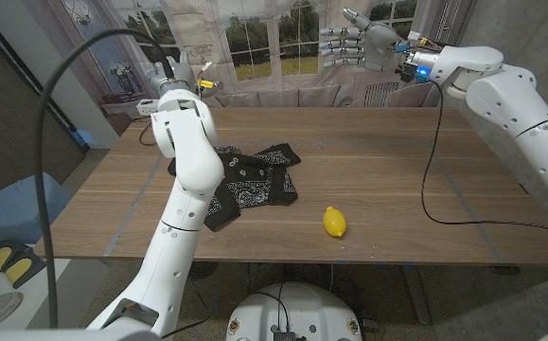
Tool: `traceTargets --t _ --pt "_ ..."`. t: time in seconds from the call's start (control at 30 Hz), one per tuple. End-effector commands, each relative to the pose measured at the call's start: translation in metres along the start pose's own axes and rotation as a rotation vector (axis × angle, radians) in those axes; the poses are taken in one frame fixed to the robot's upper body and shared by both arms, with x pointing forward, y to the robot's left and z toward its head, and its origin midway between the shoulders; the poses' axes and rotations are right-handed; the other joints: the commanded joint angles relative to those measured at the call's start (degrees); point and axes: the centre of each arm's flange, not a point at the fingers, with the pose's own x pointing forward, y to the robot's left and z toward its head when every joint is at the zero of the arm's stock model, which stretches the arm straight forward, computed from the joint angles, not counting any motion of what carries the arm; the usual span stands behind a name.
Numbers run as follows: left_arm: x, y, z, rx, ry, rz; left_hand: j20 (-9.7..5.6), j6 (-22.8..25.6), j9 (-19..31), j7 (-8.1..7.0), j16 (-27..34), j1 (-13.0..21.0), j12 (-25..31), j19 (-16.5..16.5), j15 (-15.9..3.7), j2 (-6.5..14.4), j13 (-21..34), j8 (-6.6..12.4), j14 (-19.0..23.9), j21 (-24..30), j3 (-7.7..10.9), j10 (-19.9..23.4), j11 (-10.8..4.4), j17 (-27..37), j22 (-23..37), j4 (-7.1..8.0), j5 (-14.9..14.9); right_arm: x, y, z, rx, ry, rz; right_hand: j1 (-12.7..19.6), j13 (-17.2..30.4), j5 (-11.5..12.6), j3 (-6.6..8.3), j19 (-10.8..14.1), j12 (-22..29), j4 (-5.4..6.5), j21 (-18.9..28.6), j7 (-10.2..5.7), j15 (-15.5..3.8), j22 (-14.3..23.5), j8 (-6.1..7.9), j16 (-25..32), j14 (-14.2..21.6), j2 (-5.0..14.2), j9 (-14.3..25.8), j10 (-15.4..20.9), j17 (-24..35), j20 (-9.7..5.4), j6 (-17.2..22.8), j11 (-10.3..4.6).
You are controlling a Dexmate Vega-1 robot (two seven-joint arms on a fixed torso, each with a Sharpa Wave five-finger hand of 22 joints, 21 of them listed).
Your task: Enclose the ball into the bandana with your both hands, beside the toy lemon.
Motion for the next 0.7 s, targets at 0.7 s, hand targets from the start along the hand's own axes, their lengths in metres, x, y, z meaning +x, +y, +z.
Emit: traceTargets --t 0.7 --pt "0.017 -0.088 -0.003 0.070 -0.029 -0.279 0.04 -5.13 0.41 -0.65 0.81 -1.04 0.78 -1.42 -1.72 -0.75 0.75 0.86 0.03 -0.32 -1.17 -0.46 -0.99 0.47 0.22 0.27 1.10 -0.014 0.002 0.003 -0.014 -0.055 -0.023 -0.50 -0.20 0.41 -0.70 -0.07 0.30 0.01 -0.63 -0.79 0.06 0.19 0.99 -0.12 0.41 0.60 -0.01 0.94 -0.78 0.04 1.19 -0.30"
